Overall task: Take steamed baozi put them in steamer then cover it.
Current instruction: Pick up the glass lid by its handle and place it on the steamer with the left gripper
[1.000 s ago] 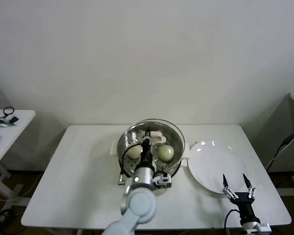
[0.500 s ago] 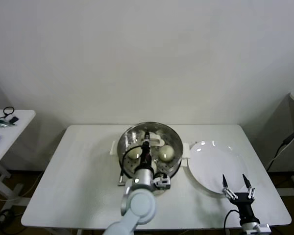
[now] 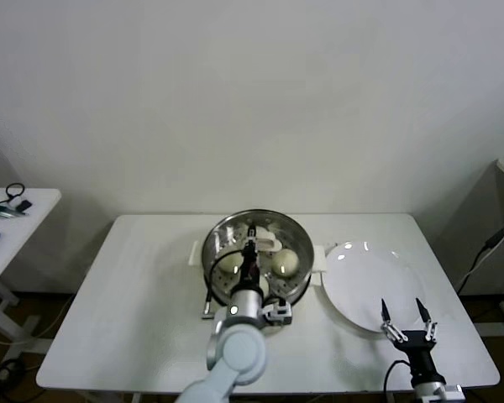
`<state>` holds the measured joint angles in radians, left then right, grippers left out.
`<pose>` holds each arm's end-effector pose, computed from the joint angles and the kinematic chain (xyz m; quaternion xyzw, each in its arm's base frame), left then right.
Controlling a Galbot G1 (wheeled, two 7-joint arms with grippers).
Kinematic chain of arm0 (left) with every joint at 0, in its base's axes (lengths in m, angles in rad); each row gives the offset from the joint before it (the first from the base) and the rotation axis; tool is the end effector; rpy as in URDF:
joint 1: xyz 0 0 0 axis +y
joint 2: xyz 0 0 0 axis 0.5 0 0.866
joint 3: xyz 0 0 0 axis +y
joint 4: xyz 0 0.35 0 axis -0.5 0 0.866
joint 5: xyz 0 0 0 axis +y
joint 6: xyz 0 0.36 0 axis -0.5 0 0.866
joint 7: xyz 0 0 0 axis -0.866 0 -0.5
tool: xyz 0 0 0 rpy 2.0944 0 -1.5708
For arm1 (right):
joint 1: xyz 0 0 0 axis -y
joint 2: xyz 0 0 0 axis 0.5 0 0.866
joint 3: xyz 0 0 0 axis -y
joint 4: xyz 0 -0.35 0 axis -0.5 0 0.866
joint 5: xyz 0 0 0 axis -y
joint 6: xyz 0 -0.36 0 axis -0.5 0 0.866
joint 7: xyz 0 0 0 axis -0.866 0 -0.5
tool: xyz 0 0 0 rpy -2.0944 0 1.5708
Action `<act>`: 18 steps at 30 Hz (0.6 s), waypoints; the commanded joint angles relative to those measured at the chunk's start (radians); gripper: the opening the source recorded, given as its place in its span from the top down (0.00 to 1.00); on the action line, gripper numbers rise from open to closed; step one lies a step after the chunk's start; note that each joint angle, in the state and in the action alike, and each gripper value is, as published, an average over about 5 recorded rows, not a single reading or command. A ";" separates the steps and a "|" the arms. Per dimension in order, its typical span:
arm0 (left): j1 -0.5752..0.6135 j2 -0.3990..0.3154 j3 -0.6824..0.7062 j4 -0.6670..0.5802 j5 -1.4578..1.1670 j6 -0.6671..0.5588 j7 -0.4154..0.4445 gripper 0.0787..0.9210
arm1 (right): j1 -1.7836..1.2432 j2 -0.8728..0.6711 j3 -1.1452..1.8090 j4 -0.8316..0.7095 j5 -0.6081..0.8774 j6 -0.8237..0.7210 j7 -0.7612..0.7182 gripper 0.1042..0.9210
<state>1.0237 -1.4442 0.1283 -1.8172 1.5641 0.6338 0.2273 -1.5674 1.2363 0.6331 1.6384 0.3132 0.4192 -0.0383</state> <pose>0.2842 -0.1770 -0.2802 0.0164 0.7150 0.6989 0.0077 0.1633 -0.1440 -0.4332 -0.0119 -0.9995 0.0297 0.0016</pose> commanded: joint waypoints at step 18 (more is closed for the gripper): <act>0.040 0.087 0.011 -0.153 -0.198 0.043 0.000 0.15 | -0.004 -0.018 -0.027 0.015 0.026 -0.042 0.016 0.12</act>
<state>1.0743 -1.3604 0.1259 -1.9522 1.3882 0.6579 0.2079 -1.5699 1.2220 0.6158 1.6503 0.3080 0.3908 -0.0474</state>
